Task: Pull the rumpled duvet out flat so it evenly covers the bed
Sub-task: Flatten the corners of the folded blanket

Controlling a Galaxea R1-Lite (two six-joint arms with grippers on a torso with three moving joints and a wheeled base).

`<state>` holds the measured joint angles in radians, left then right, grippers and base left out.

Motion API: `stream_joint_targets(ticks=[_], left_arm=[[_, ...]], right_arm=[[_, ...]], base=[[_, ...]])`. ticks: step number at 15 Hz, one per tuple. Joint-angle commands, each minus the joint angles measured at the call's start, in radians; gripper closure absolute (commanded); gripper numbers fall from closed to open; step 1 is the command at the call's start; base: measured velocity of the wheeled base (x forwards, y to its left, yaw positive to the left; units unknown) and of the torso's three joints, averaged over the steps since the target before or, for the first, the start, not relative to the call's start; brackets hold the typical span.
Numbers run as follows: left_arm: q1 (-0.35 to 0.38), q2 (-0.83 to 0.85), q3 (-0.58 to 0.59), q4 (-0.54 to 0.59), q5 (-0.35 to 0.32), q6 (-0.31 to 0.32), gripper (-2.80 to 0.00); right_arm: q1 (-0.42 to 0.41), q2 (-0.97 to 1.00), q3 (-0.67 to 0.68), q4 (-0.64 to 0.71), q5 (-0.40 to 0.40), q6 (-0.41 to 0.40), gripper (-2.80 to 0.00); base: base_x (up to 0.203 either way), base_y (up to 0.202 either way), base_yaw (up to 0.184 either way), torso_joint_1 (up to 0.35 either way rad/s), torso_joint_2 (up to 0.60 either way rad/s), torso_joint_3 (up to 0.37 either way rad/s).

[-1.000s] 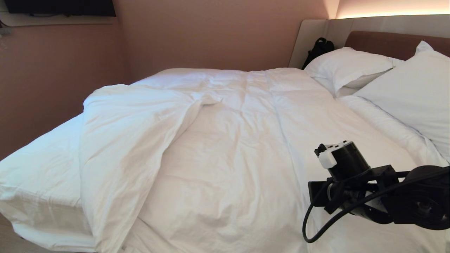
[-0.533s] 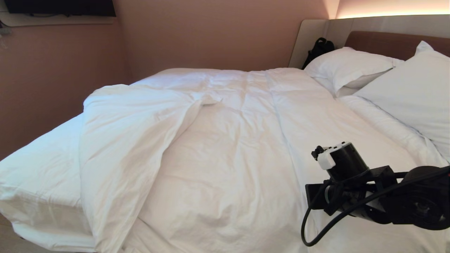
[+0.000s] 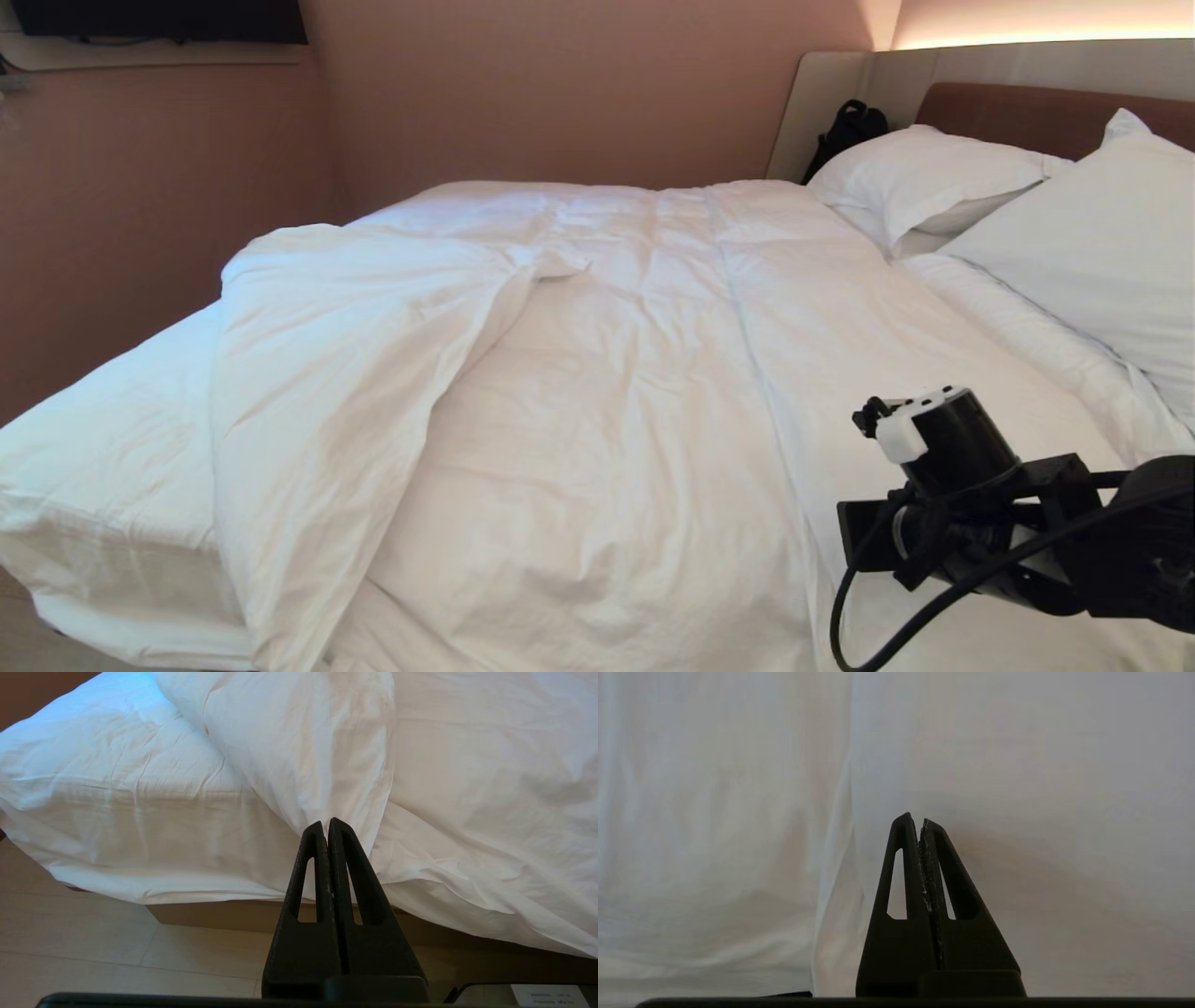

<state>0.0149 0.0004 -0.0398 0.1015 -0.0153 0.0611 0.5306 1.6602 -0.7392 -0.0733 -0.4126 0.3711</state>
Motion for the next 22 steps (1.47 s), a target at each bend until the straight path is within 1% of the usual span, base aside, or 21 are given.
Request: stream_joint_targets(ticks=[1, 4, 7, 9, 10, 12, 15, 20, 22], left_arm=[[0.0, 0.0, 0.0, 0.001, 0.0, 0.0, 0.0], [0.0, 0.001, 0.0, 0.001, 0.0, 0.0, 0.0], [0.0, 0.001, 0.0, 0.001, 0.0, 0.0, 0.0], [0.0, 0.001, 0.0, 0.001, 0.0, 0.0, 0.0], [0.0, 0.0, 0.0, 0.001, 0.0, 0.0, 0.0], [0.0, 0.001, 0.0, 0.0, 0.0, 0.0, 0.0], [0.0, 0.001, 0.0, 0.0, 0.0, 0.0, 0.0], [0.0, 0.001, 0.0, 0.001, 0.0, 0.0, 0.0], [0.0, 0.0, 0.0, 0.001, 0.0, 0.0, 0.0]], right_arm=[[-0.001, -0.01, 0.034, -0.002, -0.002, 0.018, 0.0], [-0.023, -0.021, 0.086, -0.006, -0.019, 0.032, 0.0], [-0.1, -0.067, 0.161, -0.005, -0.037, 0.036, 0.0], [-0.156, -0.066, 0.193, -0.008, -0.027, 0.033, 0.0], [-0.167, -0.059, 0.199, -0.013, -0.017, 0.031, 0.0], [-0.247, -0.008, 0.22, -0.076, 0.03, 0.017, 0.0], [-0.303, 0.027, 0.286, -0.182, 0.044, -0.007, 0.0], [-0.308, -0.062, 0.309, -0.184, 0.035, -0.032, 0.0], [-0.307, -0.134, 0.331, -0.174, 0.035, -0.052, 0.0]], base=[[0.0, 0.0, 0.0, 0.0, 0.0, 0.0], [0.0, 0.0, 0.0, 0.0, 0.0, 0.0], [0.0, 0.0, 0.0, 0.0, 0.0, 0.0], [0.0, 0.0, 0.0, 0.0, 0.0, 0.0], [0.0, 0.0, 0.0, 0.0, 0.0, 0.0], [0.0, 0.0, 0.0, 0.0, 0.0, 0.0], [0.0, 0.0, 0.0, 0.0, 0.0, 0.0], [0.0, 0.0, 0.0, 0.0, 0.0, 0.0], [0.0, 0.0, 0.0, 0.0, 0.0, 0.0]])
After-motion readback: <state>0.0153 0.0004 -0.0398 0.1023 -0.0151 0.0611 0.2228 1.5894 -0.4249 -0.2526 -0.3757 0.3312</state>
